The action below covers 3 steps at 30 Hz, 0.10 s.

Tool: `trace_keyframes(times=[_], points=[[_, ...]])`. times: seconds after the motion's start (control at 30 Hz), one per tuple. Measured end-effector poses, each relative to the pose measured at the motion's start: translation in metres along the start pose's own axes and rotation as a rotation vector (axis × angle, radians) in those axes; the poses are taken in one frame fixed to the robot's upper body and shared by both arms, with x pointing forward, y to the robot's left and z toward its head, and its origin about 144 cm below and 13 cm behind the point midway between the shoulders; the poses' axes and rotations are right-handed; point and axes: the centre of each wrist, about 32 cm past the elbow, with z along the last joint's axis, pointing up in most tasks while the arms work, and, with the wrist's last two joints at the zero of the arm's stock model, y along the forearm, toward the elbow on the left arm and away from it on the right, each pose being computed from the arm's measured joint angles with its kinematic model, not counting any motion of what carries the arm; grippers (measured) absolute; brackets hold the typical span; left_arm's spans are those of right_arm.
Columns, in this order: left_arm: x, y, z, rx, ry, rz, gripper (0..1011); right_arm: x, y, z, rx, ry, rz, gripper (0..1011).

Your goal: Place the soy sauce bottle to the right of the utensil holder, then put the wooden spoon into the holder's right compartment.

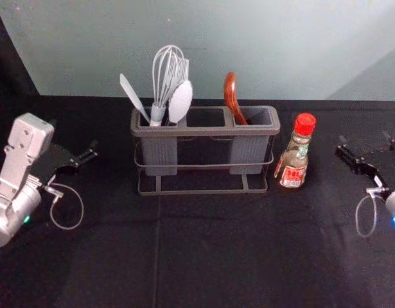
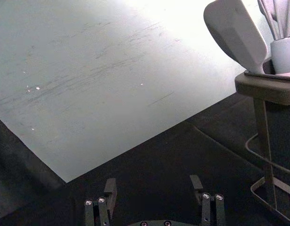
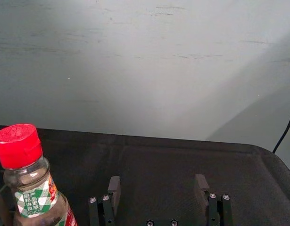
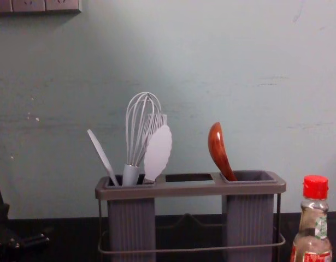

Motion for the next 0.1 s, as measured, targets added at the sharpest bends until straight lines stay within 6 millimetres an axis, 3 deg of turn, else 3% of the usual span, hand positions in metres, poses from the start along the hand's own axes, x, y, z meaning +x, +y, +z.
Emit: trace_keyframes(times=[0.1], points=[[0.0000, 0.0000, 0.0000, 0.000, 0.000, 0.000, 1011, 0.0000, 0.0000, 0.0000, 0.000, 0.000, 0.000, 1003]])
